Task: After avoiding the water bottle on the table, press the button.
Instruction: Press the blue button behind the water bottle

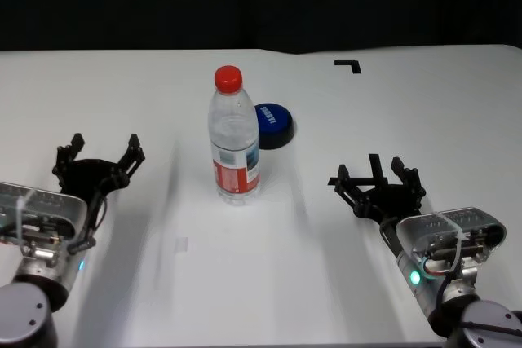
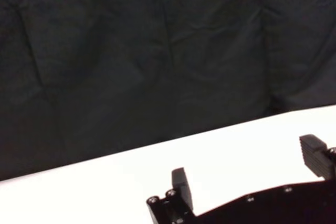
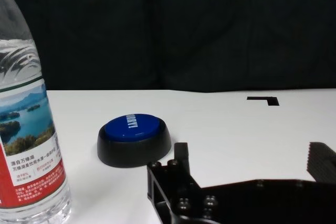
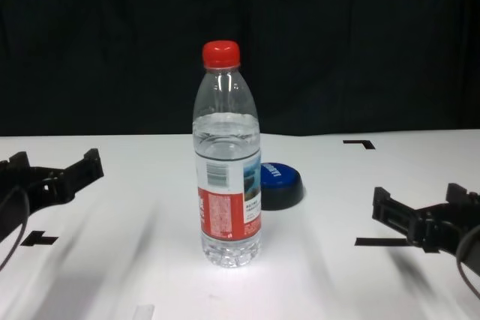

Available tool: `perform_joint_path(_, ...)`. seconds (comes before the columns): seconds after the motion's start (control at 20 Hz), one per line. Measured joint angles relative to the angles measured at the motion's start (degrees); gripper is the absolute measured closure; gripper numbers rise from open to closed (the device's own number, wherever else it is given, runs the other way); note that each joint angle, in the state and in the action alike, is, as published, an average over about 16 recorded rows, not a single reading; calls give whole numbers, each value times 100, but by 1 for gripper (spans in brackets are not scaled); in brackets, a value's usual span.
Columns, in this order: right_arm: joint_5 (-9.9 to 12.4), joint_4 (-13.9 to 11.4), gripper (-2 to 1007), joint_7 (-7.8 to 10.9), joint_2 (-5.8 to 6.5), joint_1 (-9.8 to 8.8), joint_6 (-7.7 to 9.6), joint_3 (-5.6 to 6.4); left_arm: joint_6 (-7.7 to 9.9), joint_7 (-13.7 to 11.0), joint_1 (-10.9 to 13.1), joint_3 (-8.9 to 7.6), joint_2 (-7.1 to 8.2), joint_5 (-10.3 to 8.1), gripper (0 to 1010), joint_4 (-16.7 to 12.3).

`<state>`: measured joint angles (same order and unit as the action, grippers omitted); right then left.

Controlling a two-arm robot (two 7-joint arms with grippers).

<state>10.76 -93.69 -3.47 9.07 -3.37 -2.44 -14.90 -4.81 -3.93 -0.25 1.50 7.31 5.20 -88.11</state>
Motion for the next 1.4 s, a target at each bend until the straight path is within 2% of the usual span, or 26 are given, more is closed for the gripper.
perform_joint_path(1.4, 0, 0, 2, 0, 0, 0, 0, 0, 61, 87, 517, -173, -142, 57, 7, -462)
